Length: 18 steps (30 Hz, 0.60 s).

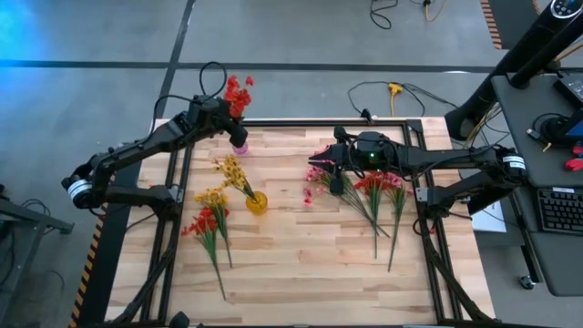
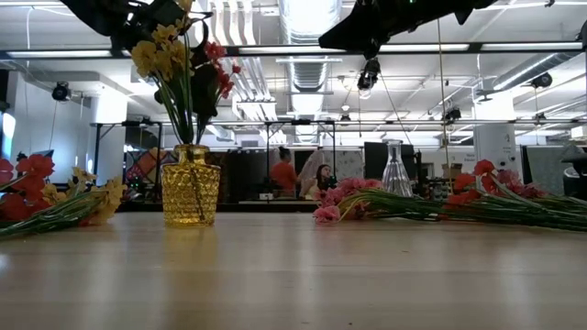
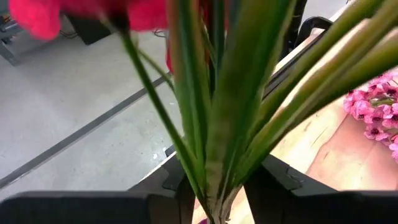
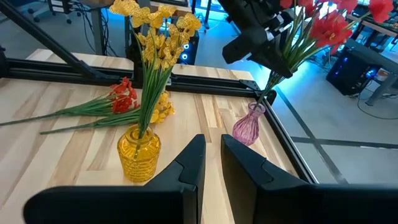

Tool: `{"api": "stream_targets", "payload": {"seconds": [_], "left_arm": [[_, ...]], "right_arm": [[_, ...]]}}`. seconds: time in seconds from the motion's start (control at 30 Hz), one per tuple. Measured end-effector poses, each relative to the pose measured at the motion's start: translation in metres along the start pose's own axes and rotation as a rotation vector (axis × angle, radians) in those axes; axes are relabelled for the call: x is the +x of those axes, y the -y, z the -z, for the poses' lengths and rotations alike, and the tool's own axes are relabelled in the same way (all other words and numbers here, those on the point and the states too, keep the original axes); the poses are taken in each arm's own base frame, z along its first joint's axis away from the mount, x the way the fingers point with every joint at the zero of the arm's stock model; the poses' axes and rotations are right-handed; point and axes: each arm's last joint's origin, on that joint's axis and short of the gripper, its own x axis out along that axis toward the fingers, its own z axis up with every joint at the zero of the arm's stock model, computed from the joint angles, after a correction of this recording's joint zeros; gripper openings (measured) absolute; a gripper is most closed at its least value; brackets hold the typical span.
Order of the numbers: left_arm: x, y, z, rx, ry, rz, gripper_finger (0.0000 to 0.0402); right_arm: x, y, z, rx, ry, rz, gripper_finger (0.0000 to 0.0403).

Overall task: Sort flowers into vase by color
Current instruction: Put the center red flower into the pink flower vase

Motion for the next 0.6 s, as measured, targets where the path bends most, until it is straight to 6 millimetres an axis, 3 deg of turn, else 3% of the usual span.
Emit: {"api": "stream_targets", "payload": {"seconds": [0.6], "left_arm": [[-0.035,-0.005,0.007,0.011,-0.068,0.002,0.0171]], "right_arm": [[-0.001,0.0,0.0,0.0,-0.002,0.0,0.0043]]}}
